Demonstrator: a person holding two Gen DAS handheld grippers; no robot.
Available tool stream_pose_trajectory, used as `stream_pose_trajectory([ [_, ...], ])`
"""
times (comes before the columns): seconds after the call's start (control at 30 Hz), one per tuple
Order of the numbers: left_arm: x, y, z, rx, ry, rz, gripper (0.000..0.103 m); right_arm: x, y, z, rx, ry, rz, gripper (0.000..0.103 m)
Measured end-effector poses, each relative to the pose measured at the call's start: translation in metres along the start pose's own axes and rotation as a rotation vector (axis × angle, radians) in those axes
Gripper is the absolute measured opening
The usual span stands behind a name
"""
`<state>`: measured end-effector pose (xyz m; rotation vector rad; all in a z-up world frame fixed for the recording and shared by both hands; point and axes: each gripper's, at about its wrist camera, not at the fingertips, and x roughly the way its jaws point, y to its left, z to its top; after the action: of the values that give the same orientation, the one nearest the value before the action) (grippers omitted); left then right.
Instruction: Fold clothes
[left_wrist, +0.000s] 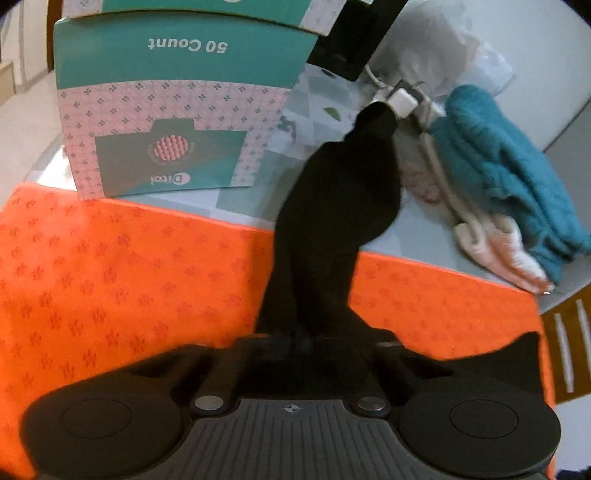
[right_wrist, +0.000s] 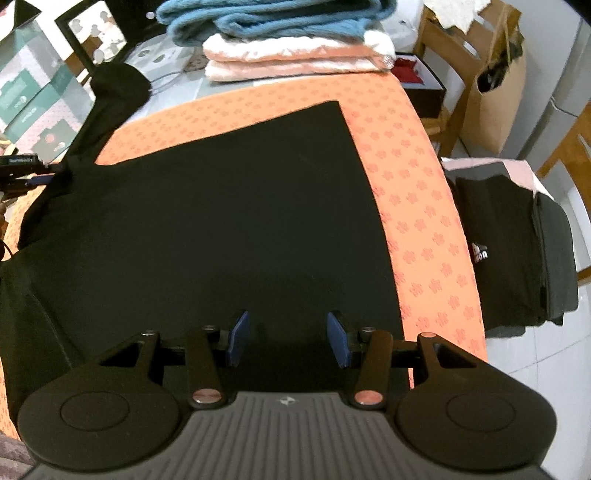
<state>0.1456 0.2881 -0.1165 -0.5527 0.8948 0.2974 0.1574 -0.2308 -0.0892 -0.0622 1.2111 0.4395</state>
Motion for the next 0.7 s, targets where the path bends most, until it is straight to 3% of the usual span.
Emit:
stream_pose_trajectory([
  [0.17,-0.011,0.007,0.021,-0.015,-0.135,0.057,0.004,0.007,-0.007,-0.009,0.012,0.024,-0.024,0.053],
  [0.3,0.005,0.013,0.039,0.005,-0.116,0.090,0.003,0.012,-0.008,-0.015,0.012,0.045,-0.039,0.053],
  [0.53,0.022,0.015,0.040,0.034,-0.086,0.090,0.006,0.014,-0.005,-0.016,0.015,0.054,-0.042,0.053],
  [0.7,0.002,0.014,0.040,0.020,-0.121,0.085,0.020,0.008,-0.001,-0.012,-0.005,0.030,-0.034,0.053],
])
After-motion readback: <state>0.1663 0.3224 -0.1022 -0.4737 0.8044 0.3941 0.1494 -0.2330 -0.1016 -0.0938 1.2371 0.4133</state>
